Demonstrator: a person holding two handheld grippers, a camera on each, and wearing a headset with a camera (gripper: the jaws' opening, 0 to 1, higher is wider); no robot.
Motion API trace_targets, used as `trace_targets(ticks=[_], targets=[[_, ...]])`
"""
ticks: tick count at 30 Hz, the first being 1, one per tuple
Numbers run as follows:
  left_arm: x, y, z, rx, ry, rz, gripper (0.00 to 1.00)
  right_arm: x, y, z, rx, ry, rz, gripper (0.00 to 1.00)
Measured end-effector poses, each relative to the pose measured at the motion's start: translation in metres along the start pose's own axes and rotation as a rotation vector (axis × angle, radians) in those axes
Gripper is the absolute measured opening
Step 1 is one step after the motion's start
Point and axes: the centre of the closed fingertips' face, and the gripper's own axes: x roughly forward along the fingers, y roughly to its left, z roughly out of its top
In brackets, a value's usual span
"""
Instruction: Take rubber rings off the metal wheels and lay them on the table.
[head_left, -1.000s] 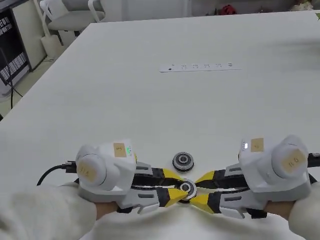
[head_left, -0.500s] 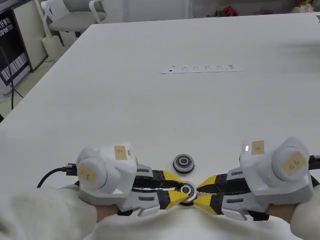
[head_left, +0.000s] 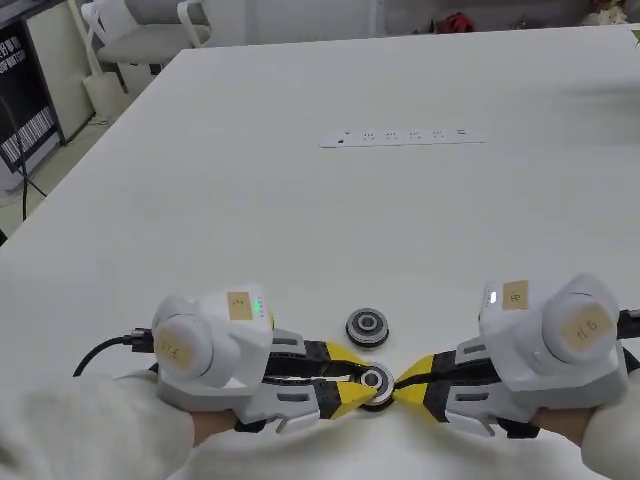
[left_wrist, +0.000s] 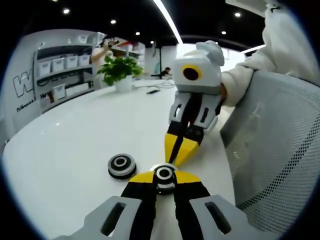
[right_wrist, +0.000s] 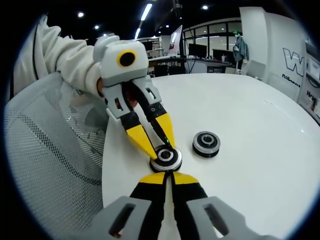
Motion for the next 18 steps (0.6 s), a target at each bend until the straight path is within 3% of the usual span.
trace_targets(ticks=[4,18], targets=[[0.0004,-0.0009,0.0008,0.002,-0.001,0.0,0.13,-0.0002,-0.0015,-0.0005,0.031,0.003,-0.006,0.0],[0.001,-0.0028,0.0027,0.008,-0.007,-0.002,0.13,-0.0023,-0.0074,-0.0023,0.393,-0.041,0.006,0.0]])
